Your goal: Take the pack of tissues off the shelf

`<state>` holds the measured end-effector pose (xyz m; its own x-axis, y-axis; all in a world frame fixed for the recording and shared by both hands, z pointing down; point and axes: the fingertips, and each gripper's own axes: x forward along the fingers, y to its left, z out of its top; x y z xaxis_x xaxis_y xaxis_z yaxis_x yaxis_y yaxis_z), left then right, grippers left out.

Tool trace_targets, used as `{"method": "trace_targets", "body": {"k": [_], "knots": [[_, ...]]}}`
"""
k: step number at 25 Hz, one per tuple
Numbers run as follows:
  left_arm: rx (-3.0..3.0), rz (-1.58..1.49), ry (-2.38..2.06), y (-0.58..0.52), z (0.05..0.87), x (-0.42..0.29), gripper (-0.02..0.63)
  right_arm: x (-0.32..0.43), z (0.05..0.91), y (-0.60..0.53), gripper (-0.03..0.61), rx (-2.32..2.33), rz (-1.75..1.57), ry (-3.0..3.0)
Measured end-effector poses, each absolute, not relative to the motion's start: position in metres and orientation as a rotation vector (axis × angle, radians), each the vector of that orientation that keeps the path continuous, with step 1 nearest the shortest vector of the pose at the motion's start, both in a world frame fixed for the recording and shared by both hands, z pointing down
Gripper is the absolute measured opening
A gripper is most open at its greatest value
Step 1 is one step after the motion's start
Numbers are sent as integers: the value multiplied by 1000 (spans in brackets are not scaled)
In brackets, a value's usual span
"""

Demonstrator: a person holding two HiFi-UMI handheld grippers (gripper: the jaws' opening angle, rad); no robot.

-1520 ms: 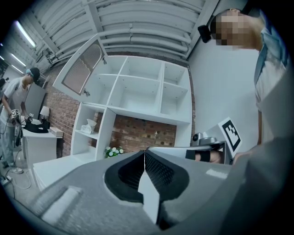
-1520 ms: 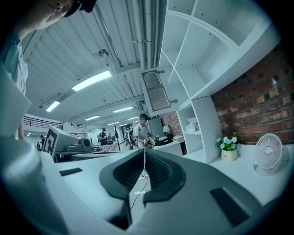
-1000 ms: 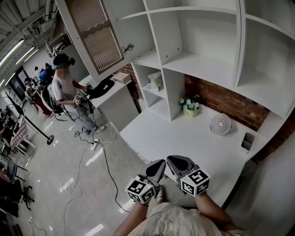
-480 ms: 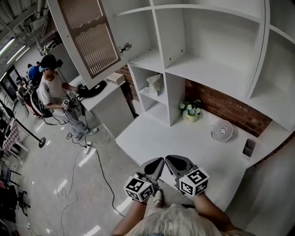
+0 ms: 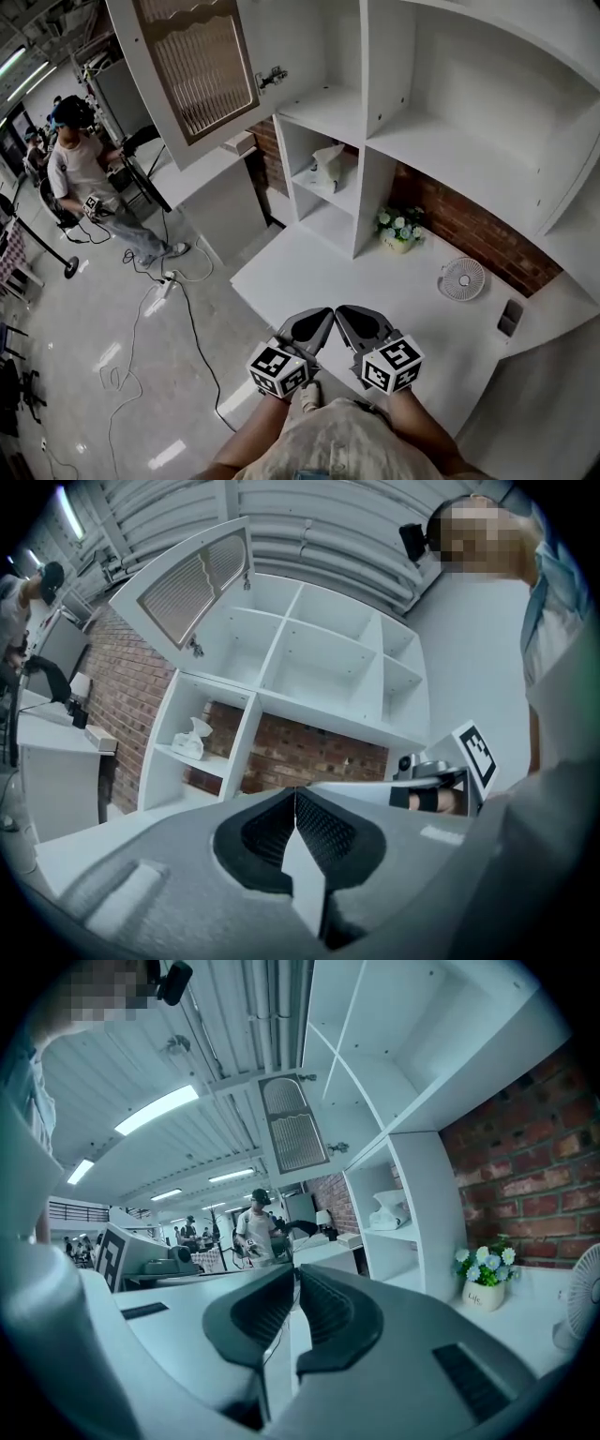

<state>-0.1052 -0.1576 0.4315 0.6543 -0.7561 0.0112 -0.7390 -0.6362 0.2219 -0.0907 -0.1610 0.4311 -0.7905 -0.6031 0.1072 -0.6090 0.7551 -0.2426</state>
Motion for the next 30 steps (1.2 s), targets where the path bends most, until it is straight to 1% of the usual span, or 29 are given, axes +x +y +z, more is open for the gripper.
{"method": "trace_targets", "body": {"k": [20,30], "knots": [[2717,-141,-1149,-250,429,-160,9,-130,425,-253,18,1178,349,-2872],[2771,-121,-1118,-292,429,-172,11,-142,425,-298,18,1243,334,-2851]]}}
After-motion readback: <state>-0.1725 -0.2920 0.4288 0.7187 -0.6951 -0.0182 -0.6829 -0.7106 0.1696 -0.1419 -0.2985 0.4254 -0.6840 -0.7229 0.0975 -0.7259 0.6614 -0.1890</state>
